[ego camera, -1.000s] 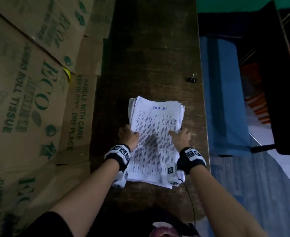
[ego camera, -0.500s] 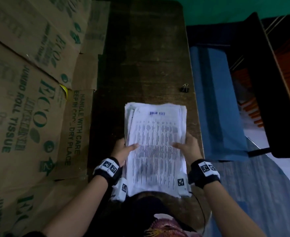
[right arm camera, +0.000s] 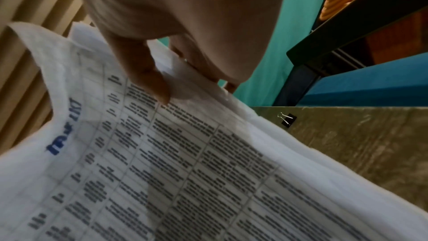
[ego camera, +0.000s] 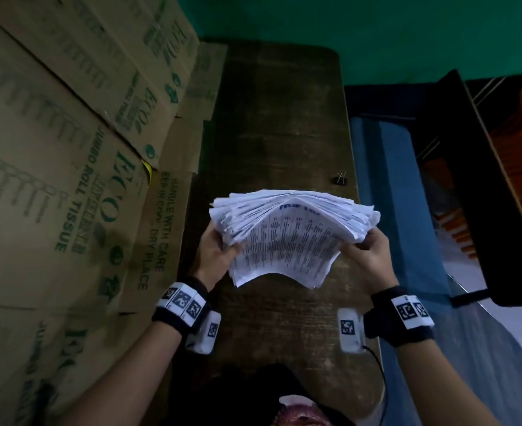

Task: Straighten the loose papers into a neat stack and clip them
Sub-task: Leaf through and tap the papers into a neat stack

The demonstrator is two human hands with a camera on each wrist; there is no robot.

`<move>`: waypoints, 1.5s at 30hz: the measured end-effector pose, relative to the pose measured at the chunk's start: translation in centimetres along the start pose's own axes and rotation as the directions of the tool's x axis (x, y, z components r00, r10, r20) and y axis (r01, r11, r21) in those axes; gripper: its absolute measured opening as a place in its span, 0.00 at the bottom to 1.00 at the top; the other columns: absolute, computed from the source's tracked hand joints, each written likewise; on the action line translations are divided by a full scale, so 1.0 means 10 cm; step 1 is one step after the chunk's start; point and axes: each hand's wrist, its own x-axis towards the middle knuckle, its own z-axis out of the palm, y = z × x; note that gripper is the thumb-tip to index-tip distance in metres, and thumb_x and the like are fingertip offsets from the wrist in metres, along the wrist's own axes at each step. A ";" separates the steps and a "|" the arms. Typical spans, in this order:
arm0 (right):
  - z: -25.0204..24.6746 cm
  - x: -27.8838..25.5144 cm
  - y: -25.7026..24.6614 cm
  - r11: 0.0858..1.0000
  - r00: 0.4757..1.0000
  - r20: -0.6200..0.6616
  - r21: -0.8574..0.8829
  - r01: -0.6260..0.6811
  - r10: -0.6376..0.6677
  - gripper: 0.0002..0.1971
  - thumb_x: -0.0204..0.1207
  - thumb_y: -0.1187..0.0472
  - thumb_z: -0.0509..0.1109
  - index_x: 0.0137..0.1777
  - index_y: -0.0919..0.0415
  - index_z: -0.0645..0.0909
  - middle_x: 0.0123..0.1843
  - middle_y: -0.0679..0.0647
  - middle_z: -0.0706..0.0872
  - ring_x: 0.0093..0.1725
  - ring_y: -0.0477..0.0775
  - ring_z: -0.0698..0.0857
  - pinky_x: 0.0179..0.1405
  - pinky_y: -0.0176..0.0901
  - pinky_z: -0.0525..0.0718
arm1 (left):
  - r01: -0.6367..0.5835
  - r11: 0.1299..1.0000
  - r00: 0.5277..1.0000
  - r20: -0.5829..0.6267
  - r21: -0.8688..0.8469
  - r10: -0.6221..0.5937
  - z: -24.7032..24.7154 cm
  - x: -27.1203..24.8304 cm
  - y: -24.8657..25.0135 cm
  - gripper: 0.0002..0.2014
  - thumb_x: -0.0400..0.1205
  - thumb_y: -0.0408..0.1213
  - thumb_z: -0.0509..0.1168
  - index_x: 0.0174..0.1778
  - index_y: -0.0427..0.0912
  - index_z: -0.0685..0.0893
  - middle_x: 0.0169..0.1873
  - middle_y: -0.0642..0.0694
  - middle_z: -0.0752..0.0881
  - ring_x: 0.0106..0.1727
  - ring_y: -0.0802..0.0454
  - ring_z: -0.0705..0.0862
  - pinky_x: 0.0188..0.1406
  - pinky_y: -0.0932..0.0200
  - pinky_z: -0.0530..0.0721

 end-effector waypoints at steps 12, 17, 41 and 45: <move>0.19 -0.12 -0.19 0.982 0.973 -0.146 0.041 0.184 -0.176 0.25 0.67 0.81 0.71 0.42 0.46 0.90 0.40 0.38 0.91 0.42 0.36 0.88 0.42 0.30 0.84 | -0.068 0.993 0.998 0.003 -0.095 0.069 0.03 -0.07 0.32 0.15 0.73 0.20 0.67 0.56 0.33 0.83 0.47 0.49 0.88 0.48 0.60 0.88 0.44 0.68 0.83; 0.12 -0.24 -0.11 0.979 0.982 0.032 -0.083 0.186 -0.184 0.31 0.66 0.48 0.80 0.63 0.68 0.79 0.57 0.50 0.88 0.58 0.52 0.87 0.58 0.41 0.84 | -0.163 0.984 0.987 0.014 0.076 0.162 0.00 -0.14 0.14 0.21 0.68 0.26 0.74 0.51 0.52 0.78 0.47 0.50 0.84 0.48 0.67 0.85 0.50 0.62 0.83; 0.23 0.02 0.07 0.990 0.987 -0.158 -0.142 0.019 -0.042 0.06 0.61 0.69 0.80 0.28 0.60 0.86 0.28 0.41 0.89 0.31 0.35 0.82 0.34 0.39 0.81 | -0.064 0.989 0.994 -0.081 0.133 0.076 -0.07 0.32 0.38 0.16 0.63 0.23 0.81 0.43 0.38 0.86 0.40 0.48 0.89 0.42 0.56 0.88 0.44 0.53 0.90; 0.14 0.22 -0.24 0.987 0.998 -0.002 -0.152 0.054 -0.055 0.12 0.61 0.81 0.79 0.38 0.65 0.89 0.26 0.36 0.86 0.29 0.31 0.81 0.30 0.29 0.80 | -0.053 0.968 0.998 -0.028 0.246 0.062 -0.43 0.42 0.40 0.27 0.63 0.28 0.82 0.53 0.53 0.82 0.53 0.48 0.88 0.56 0.49 0.86 0.60 0.37 0.83</move>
